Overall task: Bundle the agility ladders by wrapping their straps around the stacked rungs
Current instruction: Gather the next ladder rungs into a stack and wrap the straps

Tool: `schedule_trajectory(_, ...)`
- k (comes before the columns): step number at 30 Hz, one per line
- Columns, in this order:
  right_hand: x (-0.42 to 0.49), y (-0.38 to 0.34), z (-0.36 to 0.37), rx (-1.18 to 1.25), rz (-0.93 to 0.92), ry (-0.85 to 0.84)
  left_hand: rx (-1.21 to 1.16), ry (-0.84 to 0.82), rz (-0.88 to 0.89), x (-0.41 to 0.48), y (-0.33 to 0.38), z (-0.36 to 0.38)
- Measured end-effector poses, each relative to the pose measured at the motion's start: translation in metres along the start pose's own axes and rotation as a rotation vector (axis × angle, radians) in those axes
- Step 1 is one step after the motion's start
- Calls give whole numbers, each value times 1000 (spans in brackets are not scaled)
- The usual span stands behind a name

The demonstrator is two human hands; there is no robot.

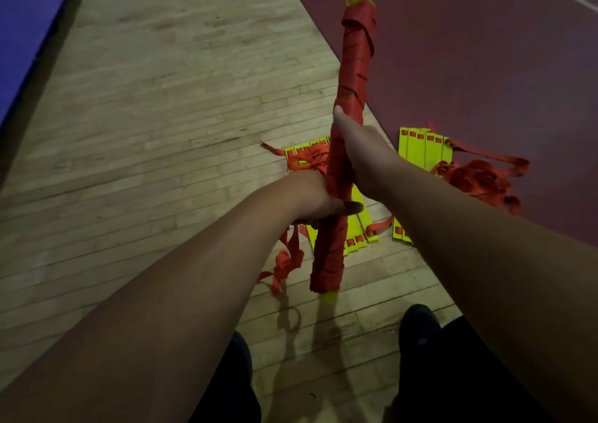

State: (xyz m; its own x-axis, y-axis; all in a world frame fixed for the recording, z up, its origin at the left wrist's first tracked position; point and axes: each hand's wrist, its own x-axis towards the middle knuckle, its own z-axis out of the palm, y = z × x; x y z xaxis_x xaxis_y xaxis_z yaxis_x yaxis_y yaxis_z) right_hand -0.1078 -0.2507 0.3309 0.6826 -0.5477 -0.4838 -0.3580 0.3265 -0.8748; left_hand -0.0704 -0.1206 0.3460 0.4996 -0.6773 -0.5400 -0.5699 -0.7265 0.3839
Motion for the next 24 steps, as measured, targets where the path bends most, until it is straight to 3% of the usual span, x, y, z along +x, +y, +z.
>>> schedule_trajectory(8, -10, -13, -8, 175, -77, -70, -124, -45, 106, 0, -20, -14)
schedule_trajectory(17, -33, -30, -20, 554, -47, -371, -491, -239, 298, -14, -9, -27)
schedule_trajectory(21, -28, -28, -21, 532, -12, -381, -462, -228, 252, -14, -4, -25)
schedule_trajectory(24, -19, -22, -19, 396, -4, -301, -264, -184, 185, -12, 2, -23)
